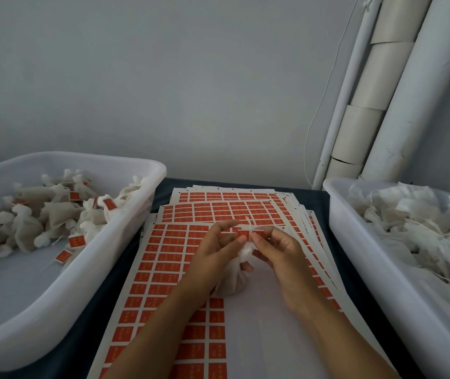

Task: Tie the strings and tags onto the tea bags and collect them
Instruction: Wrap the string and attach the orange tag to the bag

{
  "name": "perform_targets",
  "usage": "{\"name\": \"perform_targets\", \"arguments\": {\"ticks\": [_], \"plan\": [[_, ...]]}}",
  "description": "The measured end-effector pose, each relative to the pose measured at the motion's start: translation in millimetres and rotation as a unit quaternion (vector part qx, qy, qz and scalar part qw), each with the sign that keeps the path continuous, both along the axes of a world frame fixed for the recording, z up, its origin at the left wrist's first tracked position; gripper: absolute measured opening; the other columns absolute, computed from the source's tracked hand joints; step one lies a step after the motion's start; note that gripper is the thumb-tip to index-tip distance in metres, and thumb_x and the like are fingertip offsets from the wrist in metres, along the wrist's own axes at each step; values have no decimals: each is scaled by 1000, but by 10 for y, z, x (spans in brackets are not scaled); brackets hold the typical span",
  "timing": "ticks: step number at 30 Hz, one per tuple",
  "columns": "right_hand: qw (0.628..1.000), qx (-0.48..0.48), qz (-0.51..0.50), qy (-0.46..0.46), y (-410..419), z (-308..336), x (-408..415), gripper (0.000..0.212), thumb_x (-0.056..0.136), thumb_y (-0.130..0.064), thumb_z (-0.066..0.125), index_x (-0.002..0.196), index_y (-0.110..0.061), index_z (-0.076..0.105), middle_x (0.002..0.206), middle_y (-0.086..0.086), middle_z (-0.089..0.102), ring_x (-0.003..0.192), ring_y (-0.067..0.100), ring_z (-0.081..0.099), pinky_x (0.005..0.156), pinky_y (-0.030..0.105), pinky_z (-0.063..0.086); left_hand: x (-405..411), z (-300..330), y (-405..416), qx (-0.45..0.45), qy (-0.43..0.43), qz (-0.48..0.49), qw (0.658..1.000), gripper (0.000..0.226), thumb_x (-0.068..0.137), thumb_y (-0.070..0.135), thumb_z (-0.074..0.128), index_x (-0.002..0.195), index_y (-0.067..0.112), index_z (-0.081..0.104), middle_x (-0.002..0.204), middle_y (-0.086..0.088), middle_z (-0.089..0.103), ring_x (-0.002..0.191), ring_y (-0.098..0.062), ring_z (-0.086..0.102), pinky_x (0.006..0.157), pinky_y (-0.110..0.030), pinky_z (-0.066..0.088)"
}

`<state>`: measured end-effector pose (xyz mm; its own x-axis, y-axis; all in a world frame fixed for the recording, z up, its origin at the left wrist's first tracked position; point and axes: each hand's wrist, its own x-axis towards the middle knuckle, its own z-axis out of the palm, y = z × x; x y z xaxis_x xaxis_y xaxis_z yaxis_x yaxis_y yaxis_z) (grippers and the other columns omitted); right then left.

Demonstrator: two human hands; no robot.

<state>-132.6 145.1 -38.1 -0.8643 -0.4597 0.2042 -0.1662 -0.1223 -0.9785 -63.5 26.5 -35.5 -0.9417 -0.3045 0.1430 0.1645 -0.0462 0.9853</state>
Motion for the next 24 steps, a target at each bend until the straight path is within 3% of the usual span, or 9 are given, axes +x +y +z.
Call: {"name": "perform_targets", "arguments": {"ticks": [1, 4, 6, 8, 10, 15, 18, 21, 24], "plan": [[1000, 3, 1, 3, 5, 8, 1, 25, 78, -34, 63, 100, -22, 65, 104, -11, 68, 103, 14, 62, 92, 33, 51, 10, 9, -3, 17, -22, -8, 1000, 40, 85, 38, 53, 121, 22, 53, 103, 0, 70, 76, -18, 70, 67, -25, 56], [999, 25, 8, 23, 14, 38, 7, 45, 66, -50, 62, 104, -25, 63, 115, -13, 63, 114, 14, 55, 104, 44, 40, 3, 23, -28, 44, -77, -16, 996, 36, 97, 36, 36, 110, 16, 62, 106, -3, 70, 85, -25, 69, 82, -34, 55], [999, 9, 42, 8, 32, 39, -13, 44, 65, -50, 63, 103, -27, 64, 112, -10, 66, 110, 17, 58, 99, 44, 44, 5, 37, -45, 45, -98, -48, 993, 39, 98, 33, 35, 103, 9, 66, 100, -10, 71, 82, -25, 67, 83, -34, 53], [993, -30, 106, -27, 42, 40, -26, 27, 74, -37, 63, 99, -27, 67, 103, -1, 69, 88, 19, 65, 77, 38, 55, 33, 59, -30, 49, -94, -103, 989, 37, 97, 30, 39, 92, 9, 69, 85, -10, 70, 72, -19, 63, 74, -29, 53], [987, -64, 140, -54, 45, 39, -13, 20, 80, -26, 60, 98, -23, 67, 98, 5, 69, 73, 18, 64, 62, 31, 54, 52, 81, -11, 56, -83, -131, 986, 35, 94, 30, 43, 78, 16, 71, 73, -5, 66, 65, -14, 60, 68, -24, 52], [983, -83, 142, -76, 27, 36, -19, 35, 76, -29, 60, 107, -14, 64, 109, 3, 67, 99, 20, 64, 79, 36, 51, 45, 98, -11, 110, -66, -124, 984, 29, 81, 30, 54, 65, 18, 74, 63, 0, 66, 55, -9, 58, 58, -19, 52], [982, -86, 148, -80, 30, 40, -2, 31, 72, -32, 63, 100, -21, 68, 107, 3, 67, 100, 24, 62, 78, 35, 53, 32, 99, -5, 119, -74, -112, 984, 25, 76, 34, 58, 65, 18, 75, 63, 0, 66, 53, -8, 57, 57, -19, 52], [994, -10, 104, -16, 20, 53, 16, 38, 73, -36, 65, 110, -36, 62, 116, -5, 62, 111, 19, 57, 91, 38, 50, 14, 106, -15, 132, -71, -78, 986, 23, 77, 32, 62, 66, 18, 76, 63, 0, 66, 50, -7, 56, 55, -19, 51], [993, 61, 17, 102, 32, 66, -11, 55, 78, -33, 68, 126, -43, 44, 125, -20, 52, 115, 0, 50, 88, 18, 46, 2, 93, -22, 122, -77, -25, 989, 24, 86, 26, 60, 70, 15, 75, 65, 1, 68, 50, -6, 56, 56, -19, 52]]}}
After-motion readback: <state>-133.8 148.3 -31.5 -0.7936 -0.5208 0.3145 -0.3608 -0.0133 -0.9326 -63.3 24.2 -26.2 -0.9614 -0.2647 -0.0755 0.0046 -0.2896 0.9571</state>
